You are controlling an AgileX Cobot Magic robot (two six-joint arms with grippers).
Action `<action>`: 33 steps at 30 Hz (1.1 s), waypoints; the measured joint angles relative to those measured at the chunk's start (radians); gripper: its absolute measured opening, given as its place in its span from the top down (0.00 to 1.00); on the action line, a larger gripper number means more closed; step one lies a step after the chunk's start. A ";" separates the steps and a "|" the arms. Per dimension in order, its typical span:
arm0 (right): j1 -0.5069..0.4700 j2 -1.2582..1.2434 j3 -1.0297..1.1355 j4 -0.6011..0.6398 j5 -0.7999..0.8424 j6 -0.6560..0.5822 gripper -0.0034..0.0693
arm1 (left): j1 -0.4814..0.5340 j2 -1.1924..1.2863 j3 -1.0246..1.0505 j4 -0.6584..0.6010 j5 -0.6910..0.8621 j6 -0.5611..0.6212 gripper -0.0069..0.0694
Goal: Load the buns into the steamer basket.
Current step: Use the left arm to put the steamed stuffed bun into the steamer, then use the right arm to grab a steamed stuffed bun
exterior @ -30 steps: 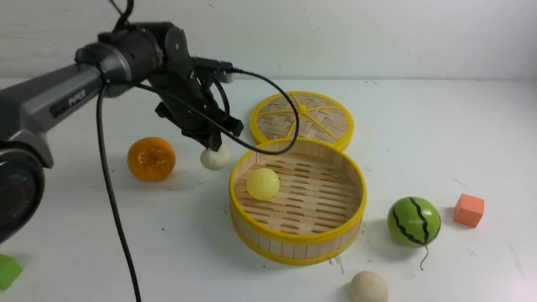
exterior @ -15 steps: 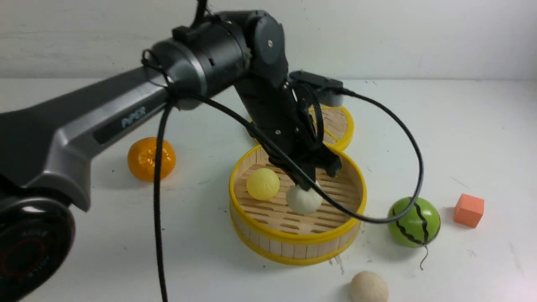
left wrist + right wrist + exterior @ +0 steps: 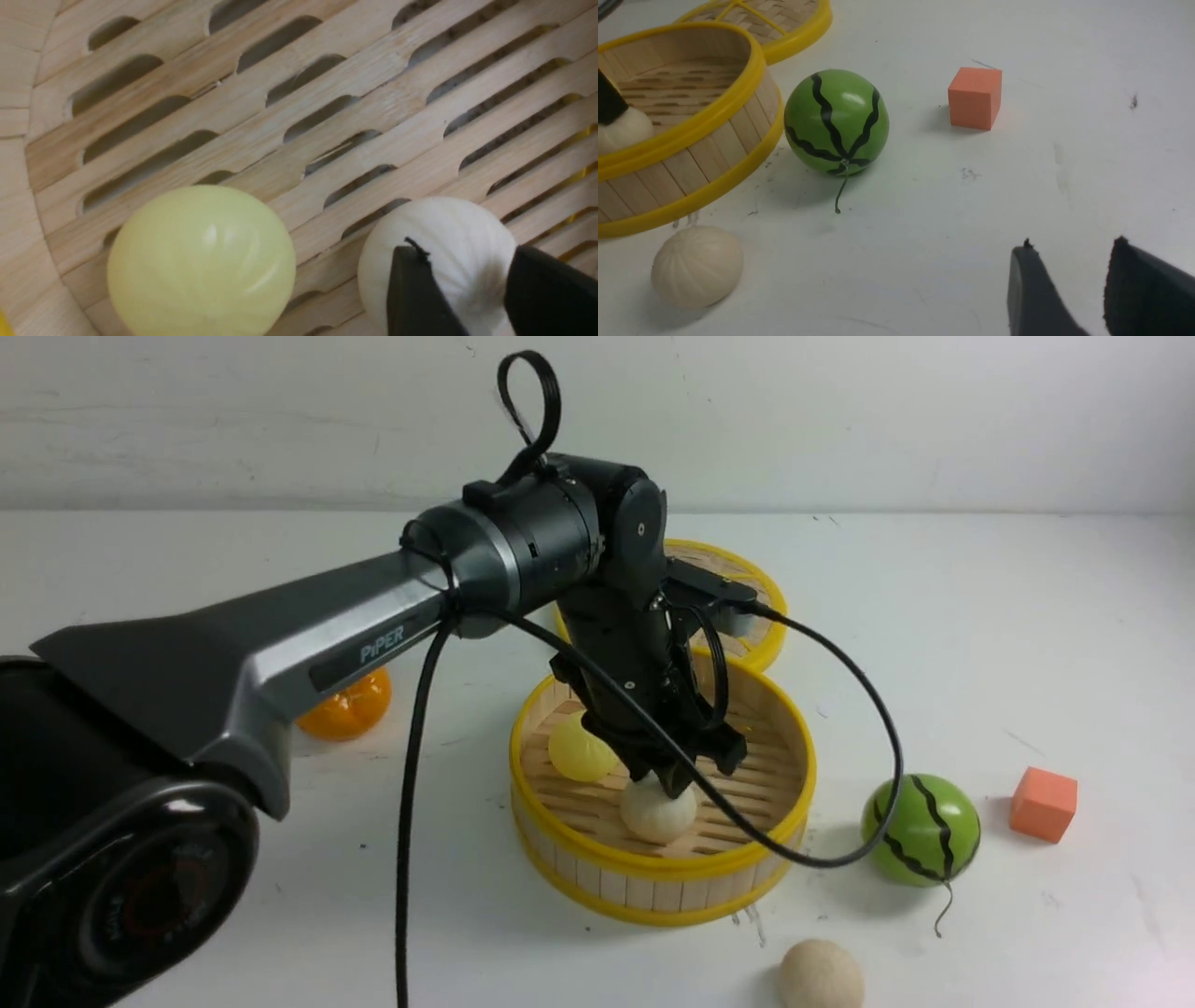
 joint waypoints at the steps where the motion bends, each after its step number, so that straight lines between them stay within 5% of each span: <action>1: 0.000 0.000 0.000 0.000 0.000 0.000 0.62 | 0.000 -0.026 0.001 0.004 0.003 -0.031 0.43; 4: 0.000 0.000 0.000 0.000 0.000 0.000 0.62 | 0.000 -0.123 0.004 0.011 0.020 -0.084 0.41; 6: 0.000 0.000 0.000 0.000 0.000 0.000 0.62 | 0.000 -0.229 0.022 0.014 0.025 -0.101 0.49; 11: 0.000 0.000 0.000 0.000 0.000 0.000 0.62 | 0.000 -0.546 0.240 0.009 -0.031 -0.106 0.91; 19: 0.000 0.000 0.000 0.000 0.000 0.000 0.62 | 0.000 -0.991 0.826 -0.049 -0.380 -0.106 0.93; 25: 0.000 0.000 0.000 0.000 0.000 0.000 0.62 | 0.000 -1.309 1.368 -0.233 -0.786 -0.106 0.93; 33: 0.000 0.000 0.000 -0.007 -0.008 0.000 0.62 | 0.000 -1.607 1.694 -0.312 -1.131 -0.082 0.93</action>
